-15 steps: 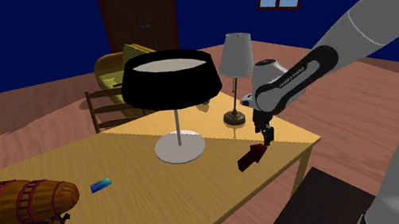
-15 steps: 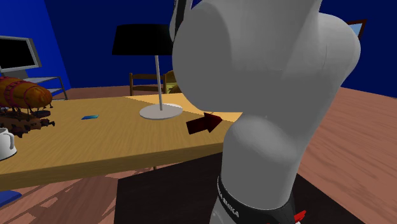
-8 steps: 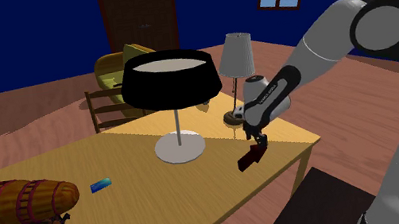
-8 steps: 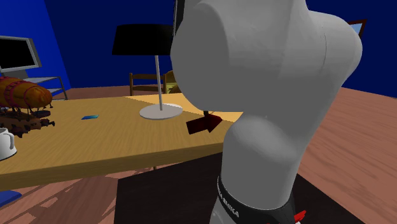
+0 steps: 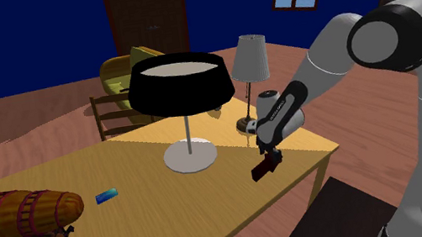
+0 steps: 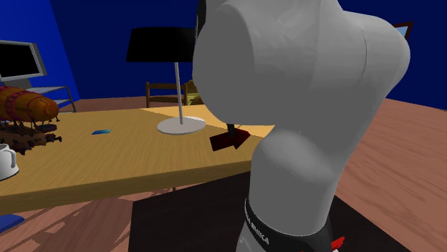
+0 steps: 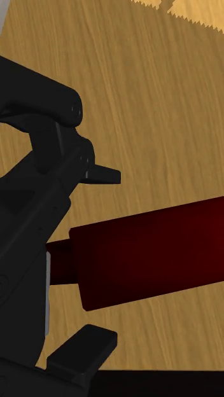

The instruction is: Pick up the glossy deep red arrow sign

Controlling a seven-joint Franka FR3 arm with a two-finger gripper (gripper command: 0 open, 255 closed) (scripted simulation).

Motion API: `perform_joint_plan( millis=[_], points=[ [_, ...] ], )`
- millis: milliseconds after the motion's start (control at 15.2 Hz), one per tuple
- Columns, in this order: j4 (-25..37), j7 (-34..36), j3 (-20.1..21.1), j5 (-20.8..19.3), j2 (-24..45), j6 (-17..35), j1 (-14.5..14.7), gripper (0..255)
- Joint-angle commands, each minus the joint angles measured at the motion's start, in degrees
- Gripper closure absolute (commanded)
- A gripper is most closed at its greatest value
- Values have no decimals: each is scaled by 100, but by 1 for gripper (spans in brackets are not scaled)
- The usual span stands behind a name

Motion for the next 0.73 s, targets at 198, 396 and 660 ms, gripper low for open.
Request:
perform_joint_plan(
  millis=[198,396,660],
  points=[
    [19,-16,11,17,40,24,-14,255],
    [27,-19,13,21,48,23,-17,255],
    [6,7,-10,-13,-42,-44,10,255]
  ],
)
